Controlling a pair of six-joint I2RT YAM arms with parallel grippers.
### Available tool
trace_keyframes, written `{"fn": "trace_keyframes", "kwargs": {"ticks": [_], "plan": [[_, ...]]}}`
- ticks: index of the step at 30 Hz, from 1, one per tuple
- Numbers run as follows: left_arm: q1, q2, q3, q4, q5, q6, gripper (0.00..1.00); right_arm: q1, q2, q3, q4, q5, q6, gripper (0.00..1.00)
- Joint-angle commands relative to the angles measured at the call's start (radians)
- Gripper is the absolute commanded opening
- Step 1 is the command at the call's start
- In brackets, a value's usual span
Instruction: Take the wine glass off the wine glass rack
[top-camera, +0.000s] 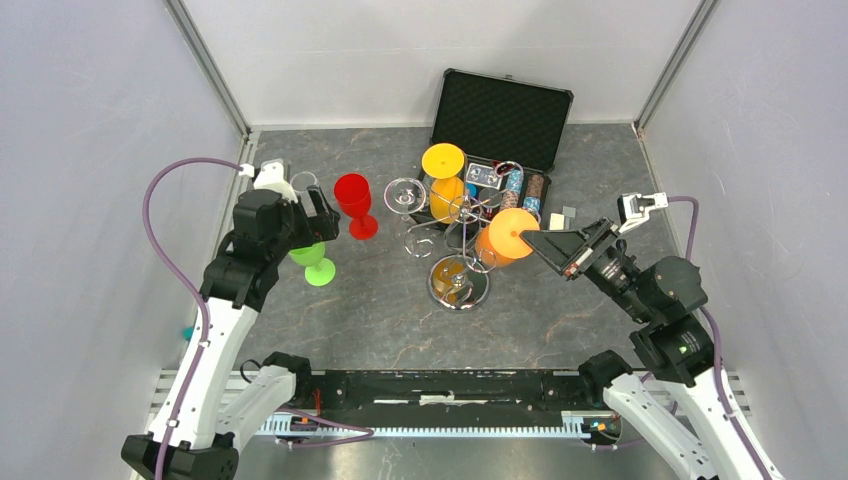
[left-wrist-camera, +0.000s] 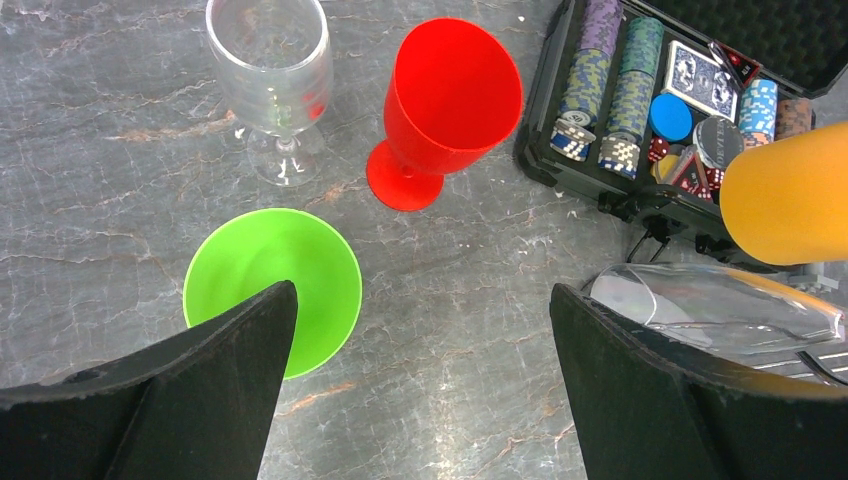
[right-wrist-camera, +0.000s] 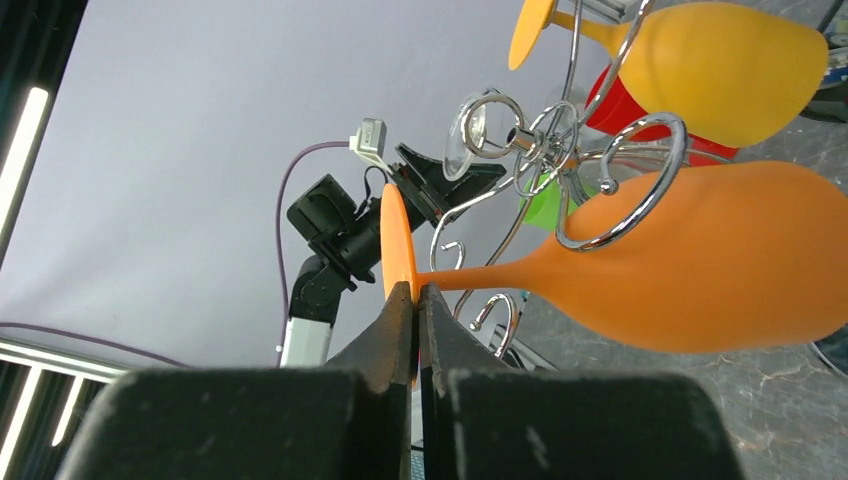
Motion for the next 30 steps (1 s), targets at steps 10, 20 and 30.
{"fn": "trace_keyframes", "kwargs": {"ticks": [10, 20, 30], "plan": [[0.003, -0.084, 0.144, 0.062, 0.115, -0.074, 1.00, -0.003, -0.044, 0.192, -0.183, 0.104, -0.088, 0.00], [0.003, -0.077, 0.212, 0.127, 0.299, -0.181, 1.00, 0.000, 0.025, 0.372, -0.176, -0.144, -0.109, 0.00], [0.003, -0.049, 0.201, 0.322, 0.565, -0.408, 1.00, 0.000, 0.048, 0.379, 0.149, -0.191, -0.077, 0.00]]}}
